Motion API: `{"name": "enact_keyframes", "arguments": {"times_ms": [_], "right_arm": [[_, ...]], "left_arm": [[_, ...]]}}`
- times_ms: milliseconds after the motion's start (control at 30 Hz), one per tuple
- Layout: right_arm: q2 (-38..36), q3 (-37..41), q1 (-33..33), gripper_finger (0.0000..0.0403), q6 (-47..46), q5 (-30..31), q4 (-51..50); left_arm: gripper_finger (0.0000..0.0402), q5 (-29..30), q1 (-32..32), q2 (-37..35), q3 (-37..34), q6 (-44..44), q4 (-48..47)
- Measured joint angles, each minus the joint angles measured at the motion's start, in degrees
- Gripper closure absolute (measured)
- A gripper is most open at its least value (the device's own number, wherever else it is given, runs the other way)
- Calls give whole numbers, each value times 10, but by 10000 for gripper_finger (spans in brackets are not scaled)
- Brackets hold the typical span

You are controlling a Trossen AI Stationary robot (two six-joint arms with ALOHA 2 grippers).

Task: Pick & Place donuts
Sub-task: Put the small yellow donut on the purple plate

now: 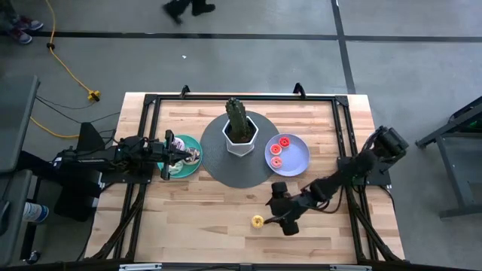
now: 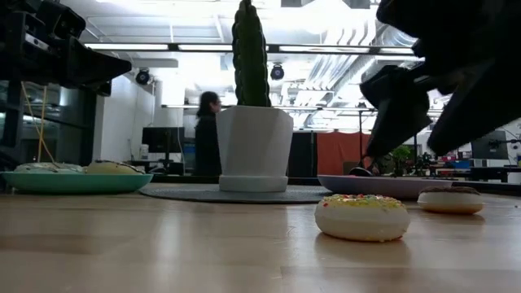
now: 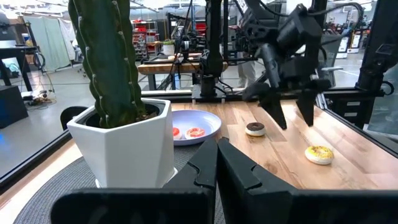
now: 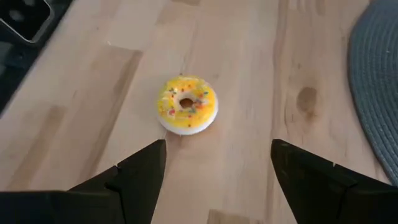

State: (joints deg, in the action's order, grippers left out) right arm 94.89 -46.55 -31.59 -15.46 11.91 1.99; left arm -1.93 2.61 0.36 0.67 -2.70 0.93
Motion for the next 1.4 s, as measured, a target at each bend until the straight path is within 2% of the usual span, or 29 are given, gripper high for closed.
{"name": "enact_keyframes", "arguments": {"times_ms": [333, 567, 1133, 1400], "right_arm": [[75, -49, -8, 120, 9, 27, 28], [80, -55, -11, 120, -16, 18, 33], [91, -55, -15, 120, -11, -5, 33], [115, -56, -14, 120, -11, 11, 52]], "left_arm": [[401, 0, 0, 0, 0, 0, 0], [401, 0, 0, 0, 0, 0, 0], [401, 0, 0, 0, 0, 0, 0], [401, 0, 0, 0, 0, 0, 0]]}}
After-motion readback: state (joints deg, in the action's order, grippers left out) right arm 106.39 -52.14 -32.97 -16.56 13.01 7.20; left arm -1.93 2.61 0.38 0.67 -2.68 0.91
